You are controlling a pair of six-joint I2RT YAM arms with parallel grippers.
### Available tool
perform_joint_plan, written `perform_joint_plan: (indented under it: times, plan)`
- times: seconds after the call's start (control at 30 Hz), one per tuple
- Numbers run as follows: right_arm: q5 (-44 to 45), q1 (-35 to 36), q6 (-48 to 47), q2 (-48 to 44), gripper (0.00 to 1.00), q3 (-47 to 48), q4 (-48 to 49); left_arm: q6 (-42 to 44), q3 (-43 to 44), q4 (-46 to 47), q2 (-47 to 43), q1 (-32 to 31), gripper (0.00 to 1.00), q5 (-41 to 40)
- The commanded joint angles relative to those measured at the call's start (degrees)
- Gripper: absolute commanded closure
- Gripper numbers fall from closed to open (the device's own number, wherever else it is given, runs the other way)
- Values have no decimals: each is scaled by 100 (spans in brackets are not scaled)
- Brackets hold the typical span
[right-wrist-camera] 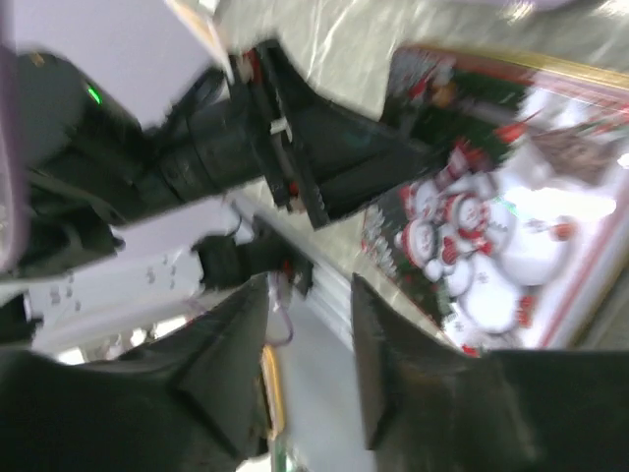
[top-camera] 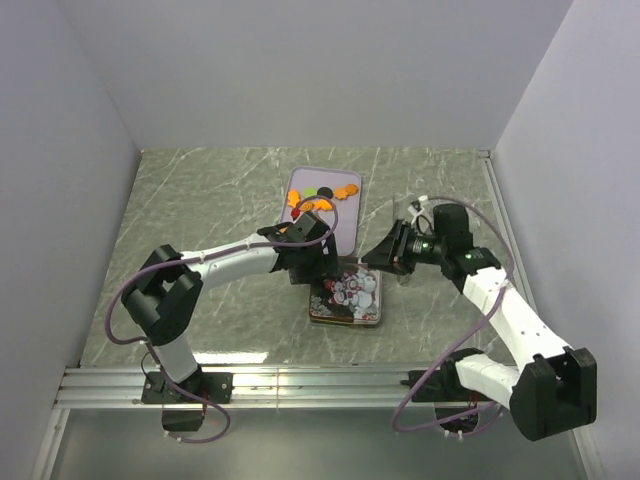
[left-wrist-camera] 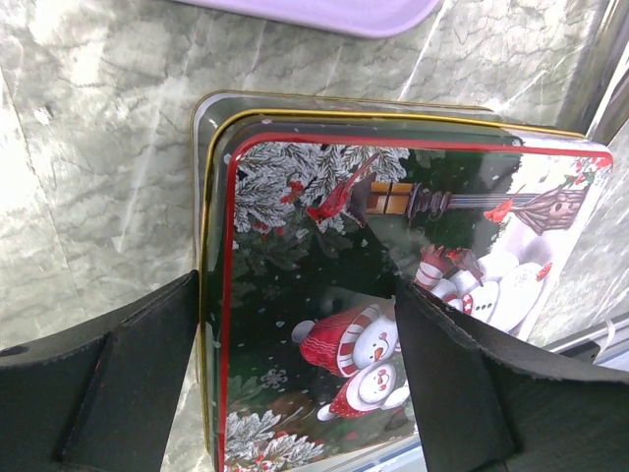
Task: Pack the cookies
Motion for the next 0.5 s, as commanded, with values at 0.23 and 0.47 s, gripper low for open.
perform_joint_plan:
  times: [0.23,0.47]
  plan:
    - [-639,-428,270,852,96,-2129,1474,-335,627,-585,207,-258,16,-376]
    - [-631,-798,15,1952,100,-2430,1748,-449,838,-884,163,-346,16,-543]
